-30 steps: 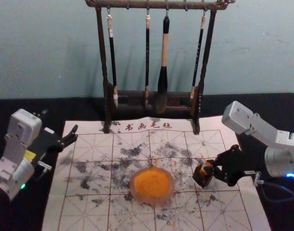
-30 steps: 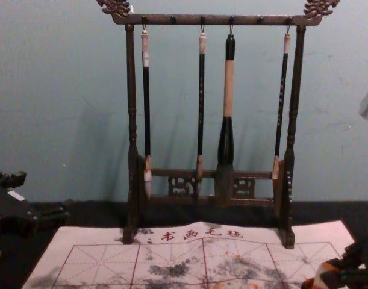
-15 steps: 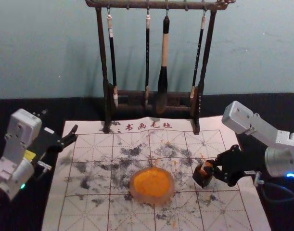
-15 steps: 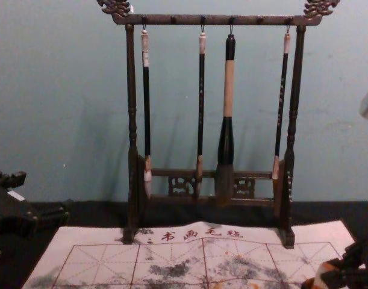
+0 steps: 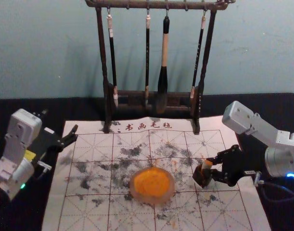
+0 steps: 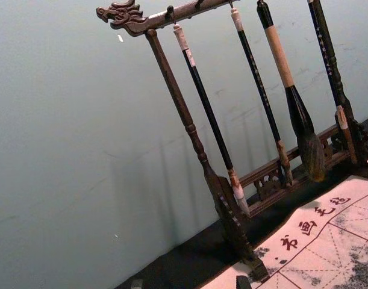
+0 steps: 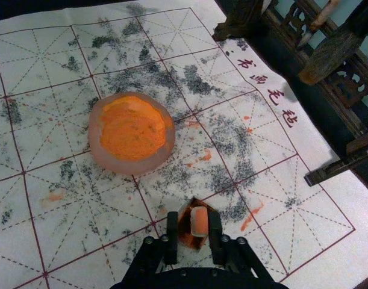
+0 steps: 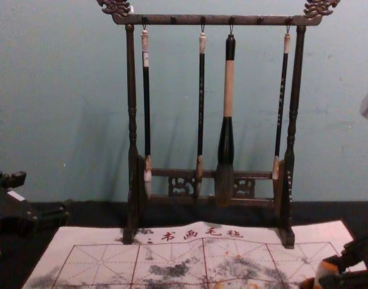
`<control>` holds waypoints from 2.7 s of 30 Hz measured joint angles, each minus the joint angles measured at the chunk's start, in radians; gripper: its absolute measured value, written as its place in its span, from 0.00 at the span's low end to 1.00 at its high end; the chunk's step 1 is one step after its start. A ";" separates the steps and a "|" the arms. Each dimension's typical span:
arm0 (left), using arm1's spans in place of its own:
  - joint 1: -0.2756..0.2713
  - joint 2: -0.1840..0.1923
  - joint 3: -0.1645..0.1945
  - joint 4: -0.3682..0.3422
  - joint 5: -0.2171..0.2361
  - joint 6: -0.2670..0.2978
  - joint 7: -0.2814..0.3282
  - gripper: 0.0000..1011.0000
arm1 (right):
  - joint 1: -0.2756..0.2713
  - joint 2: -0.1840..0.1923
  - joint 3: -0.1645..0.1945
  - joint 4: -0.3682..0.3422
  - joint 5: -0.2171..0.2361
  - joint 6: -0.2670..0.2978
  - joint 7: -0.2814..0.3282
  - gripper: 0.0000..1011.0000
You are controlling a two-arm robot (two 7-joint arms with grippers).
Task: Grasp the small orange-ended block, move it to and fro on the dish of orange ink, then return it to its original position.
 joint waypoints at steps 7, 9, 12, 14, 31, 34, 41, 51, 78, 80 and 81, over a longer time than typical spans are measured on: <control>0.000 0.000 0.000 0.000 0.000 0.000 0.000 0.99 | 0.000 0.000 0.000 0.000 0.000 0.000 0.000 0.46; 0.000 0.000 0.000 0.000 0.000 0.000 0.000 0.99 | 0.000 0.000 0.000 0.000 0.000 0.000 0.000 0.52; 0.000 0.000 0.000 0.000 0.000 0.000 0.000 0.99 | 0.000 0.000 0.000 0.000 0.000 0.000 0.000 0.63; 0.000 0.000 0.000 0.000 0.000 0.000 0.000 0.99 | 0.000 0.000 0.000 0.000 0.000 0.000 0.000 0.68; 0.000 0.000 0.000 0.000 0.000 0.000 0.000 0.99 | 0.000 0.000 0.000 0.000 0.000 0.000 0.000 0.99; 0.000 0.000 0.000 0.000 0.000 0.000 0.000 0.99 | 0.000 0.000 0.000 0.000 0.000 0.000 0.000 0.99; 0.000 0.000 0.000 0.000 0.000 0.000 0.000 0.99 | -0.056 -0.016 0.069 -0.033 0.025 -0.048 -0.101 0.99; 0.000 0.000 0.000 0.000 0.000 0.000 0.000 0.99 | -0.257 -0.116 0.240 -0.082 -0.036 -0.217 -0.524 0.99; 0.000 0.000 0.000 0.000 0.000 0.000 0.000 0.99 | -0.390 -0.242 0.270 0.097 -0.305 -0.388 -0.907 0.99; 0.000 0.000 0.000 0.000 0.000 0.000 0.000 0.99 | -0.391 -0.241 0.270 0.096 -0.305 -0.388 -0.908 0.99; 0.000 0.000 0.000 0.000 0.000 0.000 0.000 0.99 | -0.391 -0.241 0.270 0.096 -0.305 -0.388 -0.908 0.99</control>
